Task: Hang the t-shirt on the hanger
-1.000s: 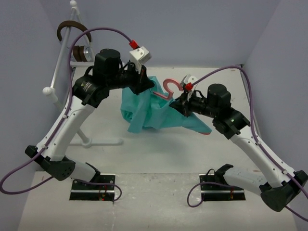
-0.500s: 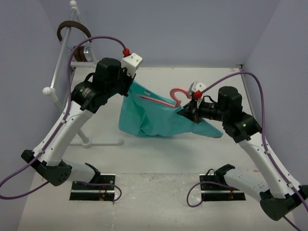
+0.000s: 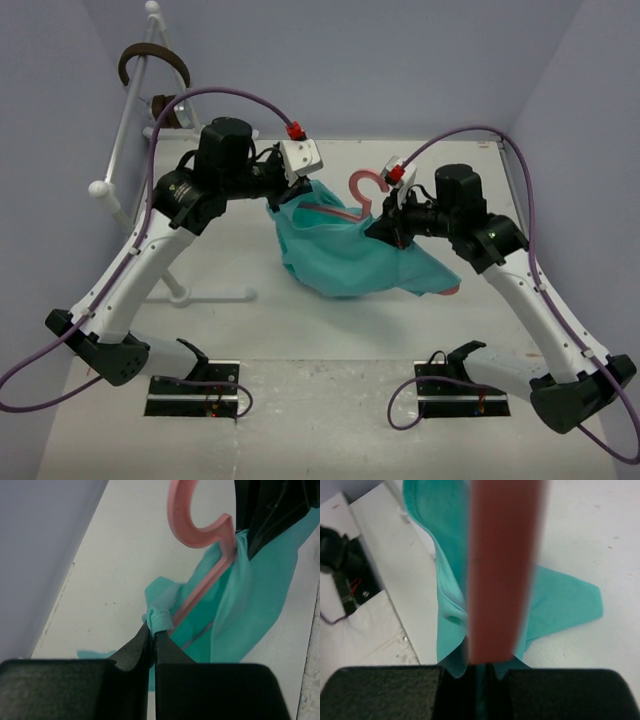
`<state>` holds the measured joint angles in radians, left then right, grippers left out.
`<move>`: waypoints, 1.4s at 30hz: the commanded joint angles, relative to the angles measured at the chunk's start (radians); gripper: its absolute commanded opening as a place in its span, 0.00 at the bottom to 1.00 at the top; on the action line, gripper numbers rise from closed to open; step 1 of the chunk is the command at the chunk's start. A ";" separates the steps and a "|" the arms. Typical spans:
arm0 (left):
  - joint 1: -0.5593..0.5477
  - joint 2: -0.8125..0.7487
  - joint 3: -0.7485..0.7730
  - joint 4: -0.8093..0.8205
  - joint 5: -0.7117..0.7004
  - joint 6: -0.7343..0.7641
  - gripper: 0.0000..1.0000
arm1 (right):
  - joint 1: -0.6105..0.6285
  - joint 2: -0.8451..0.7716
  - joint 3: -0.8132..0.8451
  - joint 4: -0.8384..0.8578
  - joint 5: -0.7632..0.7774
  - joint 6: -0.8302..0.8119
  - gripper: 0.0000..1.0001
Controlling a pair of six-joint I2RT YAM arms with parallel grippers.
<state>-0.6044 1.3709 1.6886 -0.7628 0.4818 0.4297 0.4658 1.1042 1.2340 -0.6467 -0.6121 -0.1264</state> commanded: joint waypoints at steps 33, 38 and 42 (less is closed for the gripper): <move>-0.016 0.248 0.282 0.060 -0.562 -0.460 0.00 | 0.036 -0.114 0.076 0.115 0.350 0.250 0.00; -0.015 0.258 0.270 0.072 -0.532 -0.457 0.00 | 0.054 -0.104 0.091 0.121 0.339 0.243 0.00; -0.015 0.269 0.285 0.084 -0.383 -0.455 0.00 | 0.101 -0.059 0.104 0.183 0.294 0.220 0.00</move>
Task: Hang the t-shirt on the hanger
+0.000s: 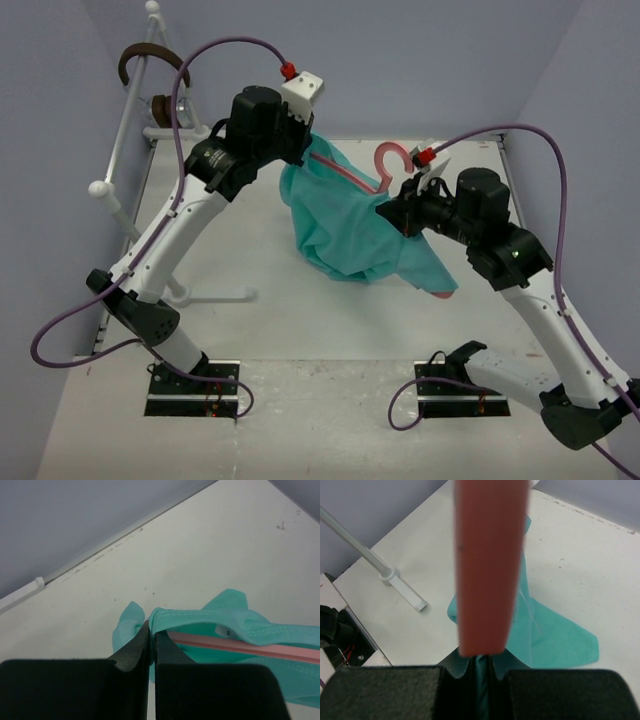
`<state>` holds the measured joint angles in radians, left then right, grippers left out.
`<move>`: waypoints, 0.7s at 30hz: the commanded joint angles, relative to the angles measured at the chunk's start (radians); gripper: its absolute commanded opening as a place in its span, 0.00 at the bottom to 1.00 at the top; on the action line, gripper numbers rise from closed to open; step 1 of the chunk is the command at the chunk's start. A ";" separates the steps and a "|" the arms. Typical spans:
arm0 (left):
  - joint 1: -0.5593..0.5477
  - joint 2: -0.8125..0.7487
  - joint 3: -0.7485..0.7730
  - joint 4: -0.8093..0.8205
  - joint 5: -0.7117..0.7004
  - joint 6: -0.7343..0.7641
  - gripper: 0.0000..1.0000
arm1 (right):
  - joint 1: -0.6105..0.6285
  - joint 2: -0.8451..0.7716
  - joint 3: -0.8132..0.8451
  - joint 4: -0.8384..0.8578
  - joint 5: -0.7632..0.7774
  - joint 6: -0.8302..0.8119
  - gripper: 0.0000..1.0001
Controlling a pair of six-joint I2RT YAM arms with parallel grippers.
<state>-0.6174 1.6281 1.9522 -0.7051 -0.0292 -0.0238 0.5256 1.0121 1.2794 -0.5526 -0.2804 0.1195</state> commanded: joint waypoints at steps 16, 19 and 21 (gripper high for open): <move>0.001 -0.110 -0.008 -0.072 -0.080 0.045 0.00 | 0.063 0.072 -0.074 0.263 0.293 0.061 0.00; -0.001 -0.102 -0.007 -0.060 -0.005 -0.013 0.00 | 0.064 0.060 -0.083 0.316 0.232 0.074 0.00; -0.001 -0.102 -0.027 -0.033 0.037 -0.039 0.00 | 0.067 0.076 -0.065 0.325 0.171 0.080 0.00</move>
<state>-0.6174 1.5444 1.9427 -0.7793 -0.0252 -0.0083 0.5884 1.1077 1.1896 -0.3657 -0.0705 0.1674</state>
